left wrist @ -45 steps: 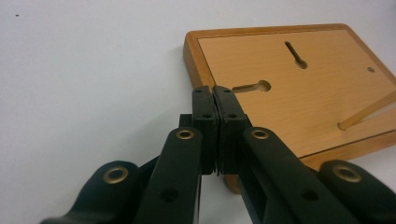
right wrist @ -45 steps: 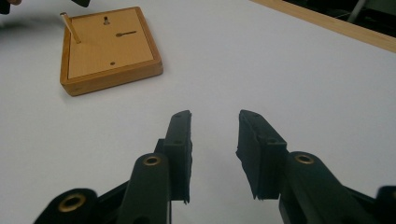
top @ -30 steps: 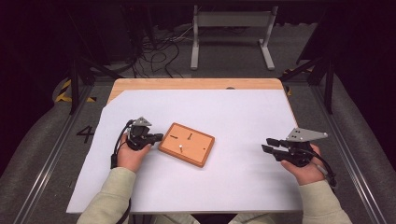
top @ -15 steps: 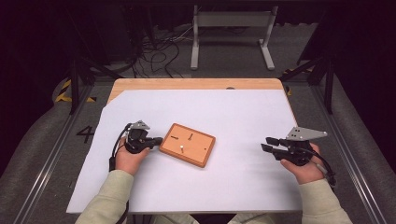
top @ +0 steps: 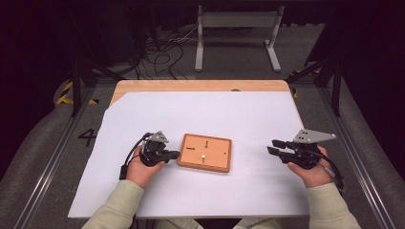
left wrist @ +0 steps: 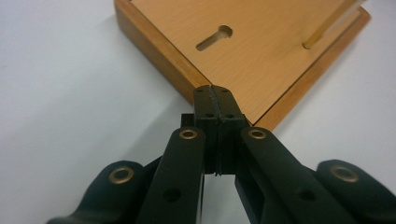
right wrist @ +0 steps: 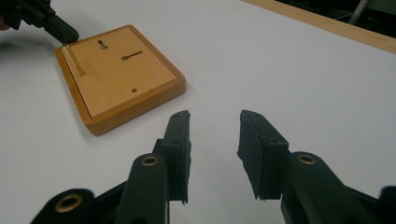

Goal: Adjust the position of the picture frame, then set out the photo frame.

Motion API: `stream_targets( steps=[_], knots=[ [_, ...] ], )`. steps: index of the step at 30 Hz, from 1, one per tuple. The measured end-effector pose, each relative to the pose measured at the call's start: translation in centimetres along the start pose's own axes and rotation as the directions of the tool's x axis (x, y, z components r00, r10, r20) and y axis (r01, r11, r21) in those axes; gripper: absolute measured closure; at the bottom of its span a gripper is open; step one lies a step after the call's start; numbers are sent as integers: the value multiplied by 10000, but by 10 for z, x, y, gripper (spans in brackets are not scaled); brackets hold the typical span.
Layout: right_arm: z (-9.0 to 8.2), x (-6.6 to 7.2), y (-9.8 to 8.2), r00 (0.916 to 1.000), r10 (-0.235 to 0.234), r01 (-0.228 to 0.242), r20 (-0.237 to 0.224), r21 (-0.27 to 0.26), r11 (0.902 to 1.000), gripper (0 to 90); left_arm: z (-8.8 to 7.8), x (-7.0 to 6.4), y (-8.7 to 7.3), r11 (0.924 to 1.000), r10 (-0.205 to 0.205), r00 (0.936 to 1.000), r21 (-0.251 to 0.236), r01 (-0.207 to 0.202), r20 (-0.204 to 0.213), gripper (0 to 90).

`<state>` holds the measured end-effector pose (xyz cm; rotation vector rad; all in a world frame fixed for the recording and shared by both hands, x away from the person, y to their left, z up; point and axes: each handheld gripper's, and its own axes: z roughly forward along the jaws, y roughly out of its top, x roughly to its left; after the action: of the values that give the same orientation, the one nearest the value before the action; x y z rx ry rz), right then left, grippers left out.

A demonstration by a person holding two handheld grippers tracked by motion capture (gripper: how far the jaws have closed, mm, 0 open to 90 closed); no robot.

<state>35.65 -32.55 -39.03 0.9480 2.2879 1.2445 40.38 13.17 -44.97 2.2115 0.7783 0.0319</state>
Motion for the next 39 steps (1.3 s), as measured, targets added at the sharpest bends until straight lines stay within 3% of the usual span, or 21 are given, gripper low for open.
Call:
stream_targets(
  steps=[5, 9, 14, 16, 20, 25, 39],
  knots=[
    [0, 1, 2, 10000, 16, -16, -42, -5, 10000, 631, 9, -15, 5, 9994, 314, 9988, 112, -319, 385, 900],
    [1, 2, 2, 10000, 55, -55, -70, 52, 10000, 625, 11, -20, 6, 9993, 348, 9989, 143, -353, 304, 899],
    [2, 4, 3, 9999, -26, 26, -117, 69, 10000, 620, 10, -18, 6, 9997, 237, 9987, 53, -239, 457, 896],
    [2, 4, 3, 9999, -36, 37, -115, 43, 10000, 614, 8, -18, 6, 9996, 291, 9985, -81, -287, 454, 828],
    [2, 6, 4, 9999, -119, 120, -84, 118, 9999, 587, -2, -22, 9, 9978, 540, 9984, -407, -533, 155, 781],
    [6, 14, 9, 9983, -428, 438, -400, 240, 9988, 594, -13, -25, 11, 9950, 679, 9976, -721, -689, -157, 701],
    [18, 38, 26, 9891, -815, 829, -1227, 64, 9965, 596, -31, -22, 10, 9901, 645, 9971, -1224, -689, -397, 609]
  ],
)
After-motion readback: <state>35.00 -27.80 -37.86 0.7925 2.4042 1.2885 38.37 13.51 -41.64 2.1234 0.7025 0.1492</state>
